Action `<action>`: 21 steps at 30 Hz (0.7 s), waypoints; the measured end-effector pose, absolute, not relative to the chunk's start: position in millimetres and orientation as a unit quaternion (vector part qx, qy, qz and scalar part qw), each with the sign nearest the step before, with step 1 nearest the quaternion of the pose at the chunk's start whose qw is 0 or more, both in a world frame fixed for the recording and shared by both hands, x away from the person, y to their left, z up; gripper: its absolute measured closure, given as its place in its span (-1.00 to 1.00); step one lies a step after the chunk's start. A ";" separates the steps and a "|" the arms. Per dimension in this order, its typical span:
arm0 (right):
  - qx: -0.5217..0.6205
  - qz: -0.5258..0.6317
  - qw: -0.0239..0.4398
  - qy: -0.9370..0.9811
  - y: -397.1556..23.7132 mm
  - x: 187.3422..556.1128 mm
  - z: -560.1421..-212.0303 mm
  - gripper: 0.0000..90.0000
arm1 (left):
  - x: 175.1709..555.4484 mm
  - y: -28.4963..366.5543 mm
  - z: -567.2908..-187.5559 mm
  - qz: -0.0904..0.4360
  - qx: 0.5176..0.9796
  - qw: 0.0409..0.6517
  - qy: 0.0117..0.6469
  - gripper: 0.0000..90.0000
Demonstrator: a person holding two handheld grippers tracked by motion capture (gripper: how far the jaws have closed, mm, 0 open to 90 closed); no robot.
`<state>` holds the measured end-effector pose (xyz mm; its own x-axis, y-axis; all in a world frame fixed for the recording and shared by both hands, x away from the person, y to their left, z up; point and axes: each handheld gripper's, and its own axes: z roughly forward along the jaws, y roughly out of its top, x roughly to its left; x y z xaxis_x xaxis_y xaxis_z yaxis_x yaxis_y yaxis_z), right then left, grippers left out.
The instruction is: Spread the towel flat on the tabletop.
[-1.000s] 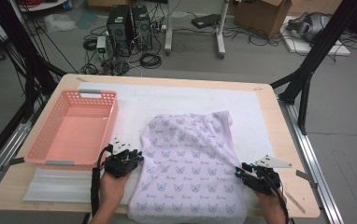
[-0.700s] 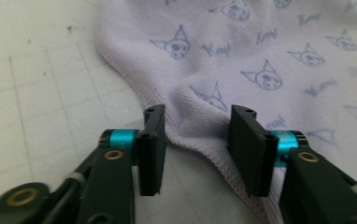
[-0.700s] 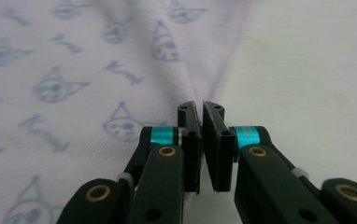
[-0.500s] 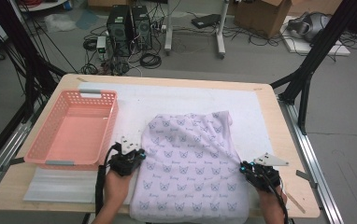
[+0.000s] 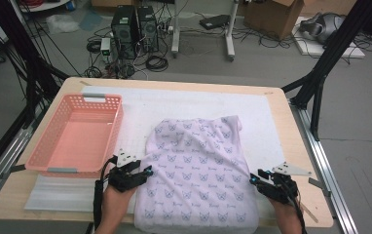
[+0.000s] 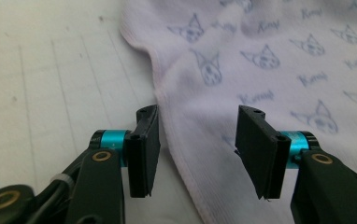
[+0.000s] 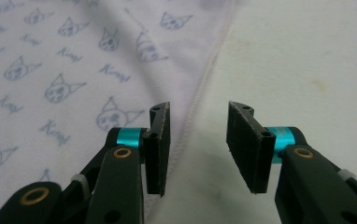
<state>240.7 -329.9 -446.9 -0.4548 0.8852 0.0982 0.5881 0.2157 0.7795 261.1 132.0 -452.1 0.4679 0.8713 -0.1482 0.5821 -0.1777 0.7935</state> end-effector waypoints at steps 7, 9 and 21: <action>0.487 0.371 0.182 0.769 -323.7 241.1 -449.1 0.95 | 247.5 133.6 -450.1 0.174 0.762 0.406 0.474 0.93; 0.486 0.369 0.177 0.772 -326.9 236.0 -447.6 0.96 | 239.2 138.7 -449.0 0.162 0.761 0.407 0.479 0.94; 0.475 0.377 0.146 0.782 -338.3 187.7 -442.0 0.51 | 202.5 153.4 -445.5 0.146 0.752 0.460 0.449 0.29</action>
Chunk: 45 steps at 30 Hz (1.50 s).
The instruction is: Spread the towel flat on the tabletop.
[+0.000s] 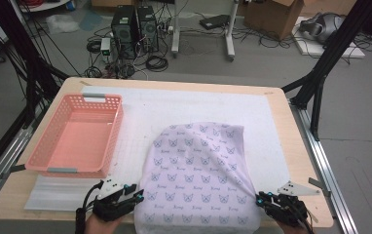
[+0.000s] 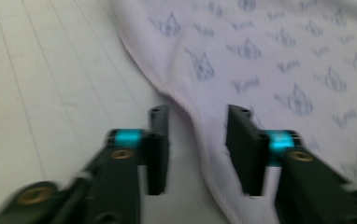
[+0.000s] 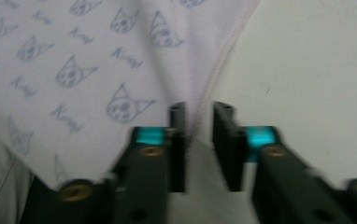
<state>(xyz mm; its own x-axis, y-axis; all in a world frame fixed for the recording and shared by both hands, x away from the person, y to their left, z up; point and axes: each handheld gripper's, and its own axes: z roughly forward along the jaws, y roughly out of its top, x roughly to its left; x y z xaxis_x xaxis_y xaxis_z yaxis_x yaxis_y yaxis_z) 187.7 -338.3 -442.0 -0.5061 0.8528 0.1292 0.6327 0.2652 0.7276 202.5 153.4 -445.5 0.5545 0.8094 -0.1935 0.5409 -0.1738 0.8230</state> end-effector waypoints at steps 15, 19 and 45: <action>0.492 0.361 0.183 0.771 -321.4 242.1 -446.1 0.96 | 265.0 120.5 -450.1 0.158 0.778 0.421 0.439 0.90; 0.499 0.365 0.175 0.766 -336.3 226.2 -444.9 0.97 | 245.8 125.4 -448.9 0.144 0.773 0.430 0.444 0.90; 0.416 0.387 0.159 0.807 -301.7 290.1 -421.9 -0.38 | 272.1 132.0 -448.0 0.131 0.741 0.505 0.423 -0.20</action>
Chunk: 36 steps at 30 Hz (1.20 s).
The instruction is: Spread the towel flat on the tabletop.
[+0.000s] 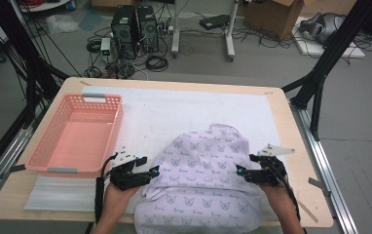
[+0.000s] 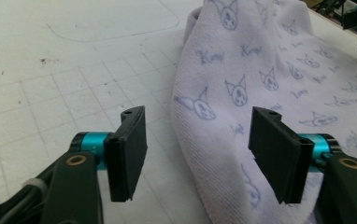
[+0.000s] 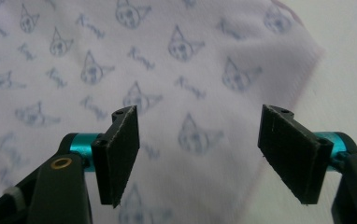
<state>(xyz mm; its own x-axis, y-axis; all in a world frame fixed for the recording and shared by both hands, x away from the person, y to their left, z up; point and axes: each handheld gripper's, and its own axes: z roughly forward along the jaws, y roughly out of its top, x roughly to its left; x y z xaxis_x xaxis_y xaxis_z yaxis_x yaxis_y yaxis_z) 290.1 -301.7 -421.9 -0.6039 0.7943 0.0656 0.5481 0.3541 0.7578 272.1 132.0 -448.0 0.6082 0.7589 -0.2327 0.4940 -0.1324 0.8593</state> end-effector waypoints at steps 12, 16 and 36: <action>0.375 0.391 0.149 0.827 -253.0 351.2 -403.3 -0.42 | 270.3 129.9 -449.9 0.136 0.749 0.495 0.420 -0.36; 0.370 0.381 0.150 0.834 -237.1 372.3 -401.5 -0.42 | 269.8 130.0 -450.0 0.136 0.749 0.494 0.420 -0.34; 0.308 0.355 0.130 0.873 -253.4 328.5 -415.9 0.94 | 268.8 137.3 -448.5 0.137 0.732 0.511 0.430 -0.26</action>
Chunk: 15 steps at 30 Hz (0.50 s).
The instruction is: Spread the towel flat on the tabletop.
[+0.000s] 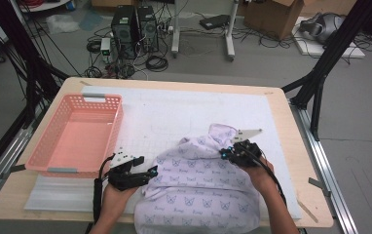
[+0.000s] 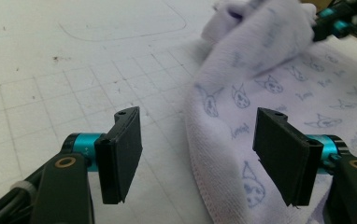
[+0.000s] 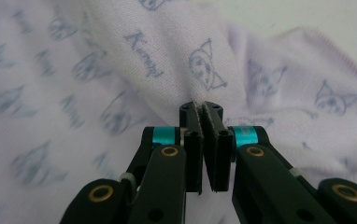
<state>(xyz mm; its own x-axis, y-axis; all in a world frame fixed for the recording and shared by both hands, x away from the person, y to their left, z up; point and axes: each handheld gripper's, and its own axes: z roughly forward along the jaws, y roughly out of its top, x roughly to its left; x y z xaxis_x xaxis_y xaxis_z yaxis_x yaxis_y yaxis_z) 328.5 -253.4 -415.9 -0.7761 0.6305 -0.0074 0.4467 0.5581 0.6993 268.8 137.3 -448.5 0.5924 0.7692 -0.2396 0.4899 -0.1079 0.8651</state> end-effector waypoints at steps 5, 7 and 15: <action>0.297 0.363 0.117 0.875 -270.0 292.6 -424.3 0.94 | 269.3 137.3 -447.0 0.132 0.730 0.515 0.429 -0.22; 0.296 0.365 0.116 0.875 -273.5 280.0 -426.9 0.94 | 269.9 135.6 -447.0 0.126 0.732 0.516 0.427 -0.18; 0.320 0.363 0.110 0.868 -283.0 250.9 -428.7 0.55 | 279.7 123.2 -440.6 0.102 0.753 0.510 0.403 0.05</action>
